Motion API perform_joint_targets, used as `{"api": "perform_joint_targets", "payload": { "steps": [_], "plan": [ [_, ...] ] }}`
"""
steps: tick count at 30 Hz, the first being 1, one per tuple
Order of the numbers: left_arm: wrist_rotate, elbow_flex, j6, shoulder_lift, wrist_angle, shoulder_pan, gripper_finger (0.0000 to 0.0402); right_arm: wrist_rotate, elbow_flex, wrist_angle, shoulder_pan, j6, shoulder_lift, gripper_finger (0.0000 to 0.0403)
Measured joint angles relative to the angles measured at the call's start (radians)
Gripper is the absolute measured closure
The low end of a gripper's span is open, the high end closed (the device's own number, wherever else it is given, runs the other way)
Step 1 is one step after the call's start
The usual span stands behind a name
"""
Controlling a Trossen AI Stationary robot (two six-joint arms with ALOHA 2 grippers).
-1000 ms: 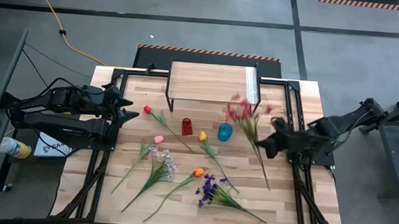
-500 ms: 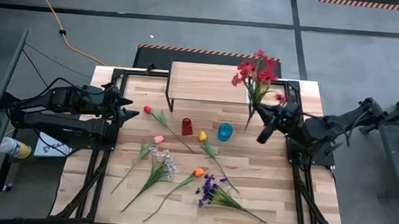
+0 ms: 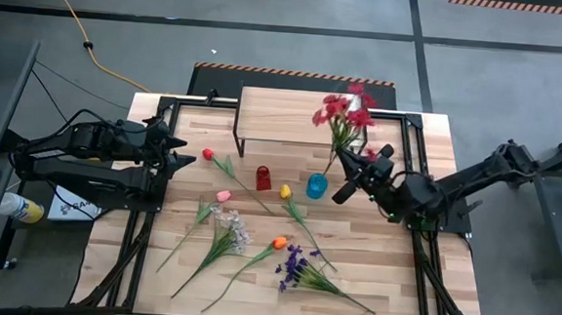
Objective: Pick and place flowers into a vace then onto a shelf
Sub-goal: Put the red flowers into the blue vase
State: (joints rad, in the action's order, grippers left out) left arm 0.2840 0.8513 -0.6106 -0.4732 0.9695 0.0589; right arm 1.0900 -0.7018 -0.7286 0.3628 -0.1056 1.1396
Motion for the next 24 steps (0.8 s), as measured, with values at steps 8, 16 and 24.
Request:
{"api": "perform_joint_targets", "payload": {
  "steps": [8, 16, 24],
  "plan": [
    [0.0, 0.0, 0.0, 0.0, 0.0, 0.0, 0.0016, -0.004, 0.005, -0.003, -0.05, 0.026, 0.059, 0.0403],
    [0.0, 0.0, 0.0, 0.0, 0.0, 0.0, 0.0016, 0.013, 0.005, -0.002, -0.056, 0.063, 0.1, 0.0403],
    [-0.001, 0.0, 0.002, 0.0, 0.0, 0.0, 0.0016, 0.048, 0.005, 0.007, -0.056, 0.066, 0.126, 0.0403]
  ]
}}
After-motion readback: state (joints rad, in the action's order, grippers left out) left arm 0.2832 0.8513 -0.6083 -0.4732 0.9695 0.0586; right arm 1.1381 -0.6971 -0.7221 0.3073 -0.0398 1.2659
